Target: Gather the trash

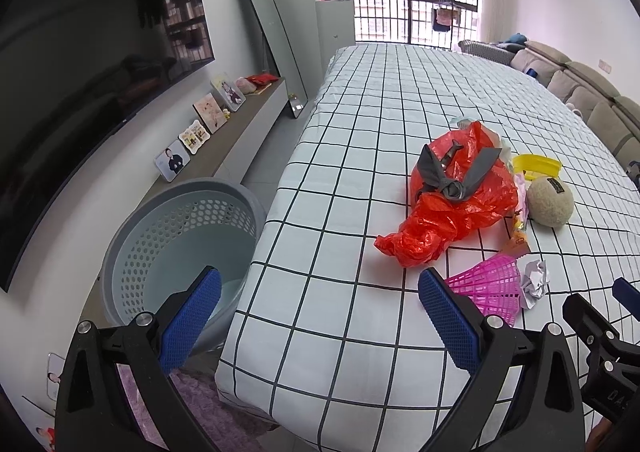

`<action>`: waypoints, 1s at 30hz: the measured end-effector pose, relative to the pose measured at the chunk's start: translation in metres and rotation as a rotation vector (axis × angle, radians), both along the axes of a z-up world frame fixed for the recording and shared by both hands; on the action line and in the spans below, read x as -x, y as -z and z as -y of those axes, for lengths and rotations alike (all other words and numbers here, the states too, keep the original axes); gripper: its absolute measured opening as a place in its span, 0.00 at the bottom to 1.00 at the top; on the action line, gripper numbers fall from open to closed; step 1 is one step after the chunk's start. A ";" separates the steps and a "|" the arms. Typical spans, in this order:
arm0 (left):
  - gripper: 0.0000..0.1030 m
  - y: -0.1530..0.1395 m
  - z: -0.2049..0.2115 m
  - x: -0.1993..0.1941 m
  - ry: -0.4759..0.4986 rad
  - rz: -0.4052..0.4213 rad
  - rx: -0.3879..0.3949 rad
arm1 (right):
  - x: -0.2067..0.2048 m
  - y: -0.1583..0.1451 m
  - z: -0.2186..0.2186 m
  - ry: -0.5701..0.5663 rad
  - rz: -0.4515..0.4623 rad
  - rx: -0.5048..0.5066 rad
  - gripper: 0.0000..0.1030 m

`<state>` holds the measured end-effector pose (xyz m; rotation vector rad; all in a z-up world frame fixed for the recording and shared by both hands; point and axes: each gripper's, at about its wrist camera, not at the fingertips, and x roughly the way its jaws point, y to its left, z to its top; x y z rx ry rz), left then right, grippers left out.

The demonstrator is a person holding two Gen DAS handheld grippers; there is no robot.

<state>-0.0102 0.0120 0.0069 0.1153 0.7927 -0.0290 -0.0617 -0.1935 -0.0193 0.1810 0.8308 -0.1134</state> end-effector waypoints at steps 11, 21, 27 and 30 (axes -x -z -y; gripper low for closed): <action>0.94 0.017 0.006 -0.011 0.027 -0.037 0.008 | -0.025 0.024 0.009 -0.011 -0.080 -0.011 0.92; 0.94 0.023 0.004 -0.019 0.031 -0.051 0.018 | -0.054 0.038 -0.004 -0.055 -0.138 0.011 0.91; 0.94 0.023 0.004 -0.018 0.048 -0.055 0.035 | -0.057 0.041 -0.012 -0.080 -0.143 0.016 0.82; 0.94 0.023 0.005 -0.016 0.055 -0.053 0.041 | -0.056 0.043 -0.015 -0.090 -0.148 0.027 0.65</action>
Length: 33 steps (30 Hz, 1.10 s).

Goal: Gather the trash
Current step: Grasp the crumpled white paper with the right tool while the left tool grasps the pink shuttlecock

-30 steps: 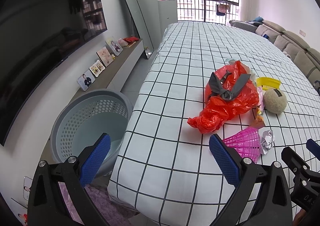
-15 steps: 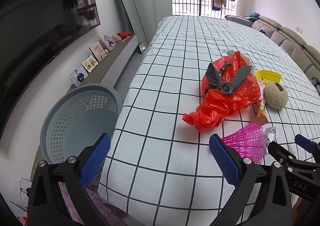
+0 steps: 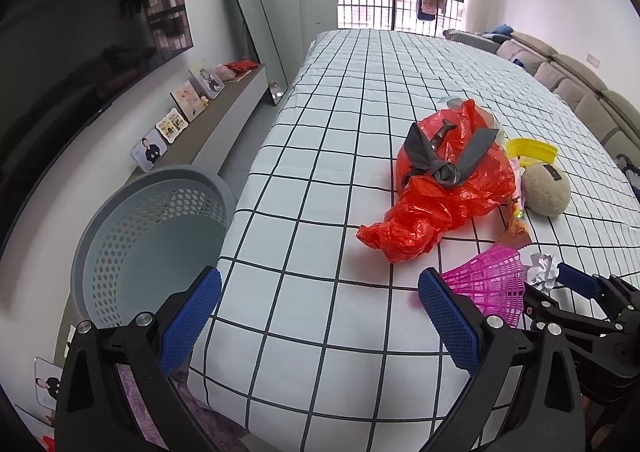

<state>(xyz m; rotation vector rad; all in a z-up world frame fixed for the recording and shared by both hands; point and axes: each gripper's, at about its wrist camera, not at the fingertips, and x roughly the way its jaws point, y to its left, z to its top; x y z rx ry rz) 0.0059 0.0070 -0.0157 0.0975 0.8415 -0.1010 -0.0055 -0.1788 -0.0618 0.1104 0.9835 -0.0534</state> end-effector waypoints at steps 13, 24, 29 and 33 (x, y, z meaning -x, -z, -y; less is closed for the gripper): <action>0.94 -0.003 0.025 0.019 0.082 -0.011 0.019 | 0.024 -0.016 0.019 0.023 0.055 -0.045 0.40; 0.94 0.006 0.076 0.027 0.146 -0.046 0.031 | 0.061 -0.023 0.061 0.047 0.094 -0.102 0.40; 0.94 0.022 0.087 0.019 0.096 -0.073 -0.030 | 0.071 -0.021 0.071 0.049 0.111 -0.145 0.40; 0.94 0.029 0.086 0.010 0.039 -0.078 -0.036 | 0.071 -0.021 0.073 0.047 0.122 -0.174 0.40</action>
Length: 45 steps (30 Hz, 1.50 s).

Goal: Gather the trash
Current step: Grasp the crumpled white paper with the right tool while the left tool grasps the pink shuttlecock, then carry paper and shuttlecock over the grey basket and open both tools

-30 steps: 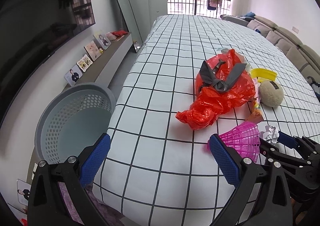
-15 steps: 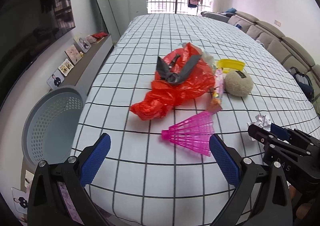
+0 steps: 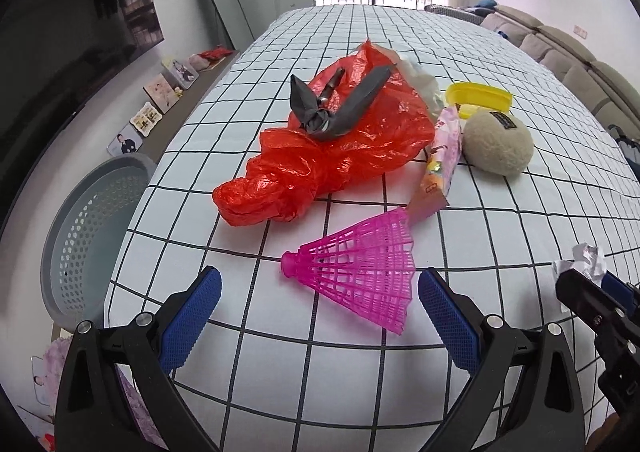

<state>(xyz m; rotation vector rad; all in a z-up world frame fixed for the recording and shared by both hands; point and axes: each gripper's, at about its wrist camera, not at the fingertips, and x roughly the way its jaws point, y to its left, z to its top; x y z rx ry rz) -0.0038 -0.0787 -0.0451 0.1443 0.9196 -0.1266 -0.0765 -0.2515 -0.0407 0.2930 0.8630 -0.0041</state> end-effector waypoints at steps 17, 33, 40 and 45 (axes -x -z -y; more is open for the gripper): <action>0.22 0.008 -0.007 -0.005 -0.003 0.003 -0.006 | -0.001 0.005 -0.004 -0.016 -0.007 -0.010 0.40; 0.05 -0.039 -0.066 0.025 -0.001 0.094 0.076 | -0.009 -0.016 -0.052 -0.110 0.024 0.006 0.40; 0.05 -0.062 -0.126 0.018 -0.096 0.162 0.081 | -0.037 -0.036 -0.111 -0.234 0.052 0.009 0.40; 0.05 -0.062 -0.181 0.002 -0.188 0.171 0.046 | -0.071 -0.040 -0.174 -0.360 0.051 0.027 0.40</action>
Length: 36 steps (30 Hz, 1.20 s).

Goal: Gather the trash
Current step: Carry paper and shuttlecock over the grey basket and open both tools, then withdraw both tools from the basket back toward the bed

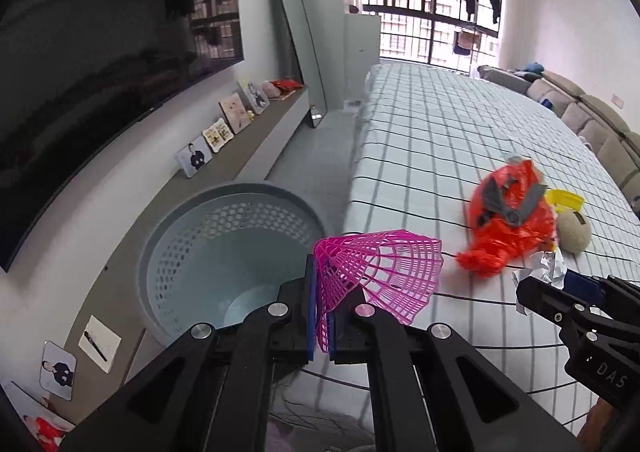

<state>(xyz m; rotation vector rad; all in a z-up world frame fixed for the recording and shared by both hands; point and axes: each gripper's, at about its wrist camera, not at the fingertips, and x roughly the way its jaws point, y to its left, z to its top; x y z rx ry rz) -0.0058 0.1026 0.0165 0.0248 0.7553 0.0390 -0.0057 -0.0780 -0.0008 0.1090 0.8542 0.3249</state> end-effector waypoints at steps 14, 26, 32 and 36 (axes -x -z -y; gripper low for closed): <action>0.05 0.037 -0.124 -0.050 -0.187 -0.079 -0.001 | -0.088 0.009 -0.146 -0.246 -0.050 0.054 0.40; 0.08 0.063 -0.145 -0.073 -0.195 -0.145 0.012 | -0.123 0.052 -0.189 -0.295 -0.131 0.085 0.41; 0.34 0.070 -0.151 -0.078 -0.209 -0.170 0.017 | -0.126 0.057 -0.191 -0.293 -0.130 0.090 0.49; 0.58 0.067 -0.150 -0.075 -0.216 -0.144 0.008 | -0.126 0.056 -0.187 -0.281 -0.124 0.086 0.57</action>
